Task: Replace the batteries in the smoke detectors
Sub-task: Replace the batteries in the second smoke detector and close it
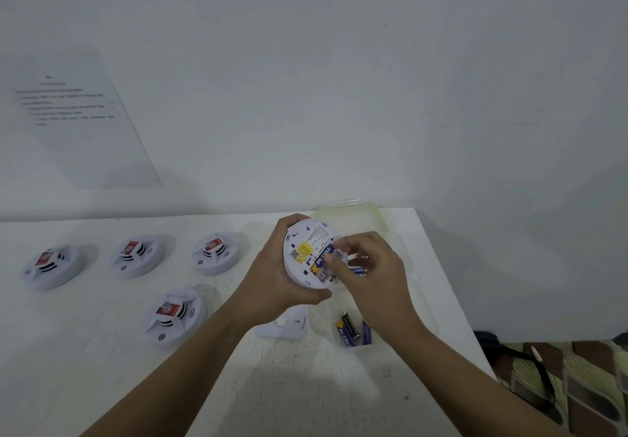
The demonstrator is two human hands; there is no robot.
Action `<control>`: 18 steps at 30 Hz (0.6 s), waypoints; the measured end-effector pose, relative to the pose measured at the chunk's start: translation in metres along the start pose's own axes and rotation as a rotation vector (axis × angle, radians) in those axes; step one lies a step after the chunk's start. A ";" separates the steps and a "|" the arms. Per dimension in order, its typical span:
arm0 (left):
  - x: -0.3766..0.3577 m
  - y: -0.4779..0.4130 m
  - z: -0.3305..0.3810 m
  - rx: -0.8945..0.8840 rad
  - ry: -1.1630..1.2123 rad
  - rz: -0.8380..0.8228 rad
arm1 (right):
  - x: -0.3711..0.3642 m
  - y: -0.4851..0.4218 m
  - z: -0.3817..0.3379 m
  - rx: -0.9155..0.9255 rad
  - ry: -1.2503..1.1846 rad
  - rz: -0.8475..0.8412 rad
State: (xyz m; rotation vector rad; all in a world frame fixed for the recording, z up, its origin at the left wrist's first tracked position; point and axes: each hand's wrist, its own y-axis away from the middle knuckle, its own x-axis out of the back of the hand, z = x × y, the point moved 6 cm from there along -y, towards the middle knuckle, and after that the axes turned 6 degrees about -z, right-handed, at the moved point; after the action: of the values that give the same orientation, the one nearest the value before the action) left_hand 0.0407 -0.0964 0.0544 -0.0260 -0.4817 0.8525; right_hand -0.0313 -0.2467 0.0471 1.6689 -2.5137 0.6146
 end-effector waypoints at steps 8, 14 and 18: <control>-0.004 -0.002 0.002 -0.006 -0.030 -0.026 | -0.001 -0.006 0.007 -0.091 -0.072 -0.001; -0.008 -0.001 0.005 -0.020 -0.066 -0.023 | -0.001 -0.007 0.005 -0.101 -0.034 0.033; -0.006 0.000 0.006 -0.022 -0.049 -0.012 | 0.002 -0.004 0.001 -0.065 -0.026 0.073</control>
State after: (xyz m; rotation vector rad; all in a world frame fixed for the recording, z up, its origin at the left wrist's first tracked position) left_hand 0.0347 -0.1016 0.0573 -0.0226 -0.5369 0.8378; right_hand -0.0285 -0.2501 0.0476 1.5807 -2.5926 0.5148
